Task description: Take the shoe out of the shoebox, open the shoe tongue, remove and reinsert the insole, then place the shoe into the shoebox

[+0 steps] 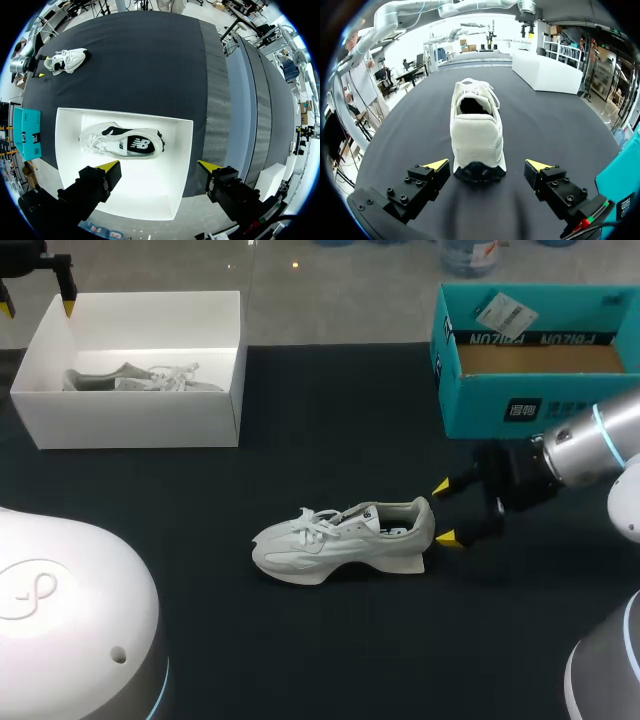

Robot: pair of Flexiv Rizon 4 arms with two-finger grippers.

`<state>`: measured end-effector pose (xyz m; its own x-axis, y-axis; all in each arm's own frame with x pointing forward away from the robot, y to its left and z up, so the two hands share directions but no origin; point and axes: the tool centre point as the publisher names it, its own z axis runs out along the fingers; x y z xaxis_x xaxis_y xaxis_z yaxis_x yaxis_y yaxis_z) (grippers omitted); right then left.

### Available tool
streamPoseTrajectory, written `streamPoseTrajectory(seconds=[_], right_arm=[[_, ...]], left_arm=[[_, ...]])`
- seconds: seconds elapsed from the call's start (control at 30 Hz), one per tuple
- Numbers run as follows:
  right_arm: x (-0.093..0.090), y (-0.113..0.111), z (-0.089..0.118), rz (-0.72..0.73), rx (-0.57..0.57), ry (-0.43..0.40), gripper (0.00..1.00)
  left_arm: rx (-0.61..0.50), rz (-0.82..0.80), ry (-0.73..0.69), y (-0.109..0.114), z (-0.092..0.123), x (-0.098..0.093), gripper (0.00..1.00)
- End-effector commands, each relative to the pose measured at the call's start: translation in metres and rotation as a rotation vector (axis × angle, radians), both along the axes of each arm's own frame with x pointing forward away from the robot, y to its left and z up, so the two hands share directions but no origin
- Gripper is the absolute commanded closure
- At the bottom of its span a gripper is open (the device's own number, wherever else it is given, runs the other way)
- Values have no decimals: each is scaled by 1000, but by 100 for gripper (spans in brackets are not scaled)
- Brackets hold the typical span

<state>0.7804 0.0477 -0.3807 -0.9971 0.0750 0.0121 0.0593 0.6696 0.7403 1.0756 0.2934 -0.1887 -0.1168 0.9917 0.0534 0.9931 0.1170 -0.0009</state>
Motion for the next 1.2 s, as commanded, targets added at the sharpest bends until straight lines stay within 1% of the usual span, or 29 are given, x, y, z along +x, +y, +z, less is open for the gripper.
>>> streamPoseTrajectory(seconds=[0.03,0.4,0.83,1.2], right_arm=[[3,8,-12,7,18,5,0],[-5,22,-26,13,39,23,0],[-4,39,-44,38,44,19,0],[-4,48,-52,49,64,27,0]], left_arm=[[2,0,-1,0,0,-1,0],[2,0,-1,0,0,-1,0],[2,0,-1,0,0,-1,0],[2,0,-1,0,0,-1,0]])
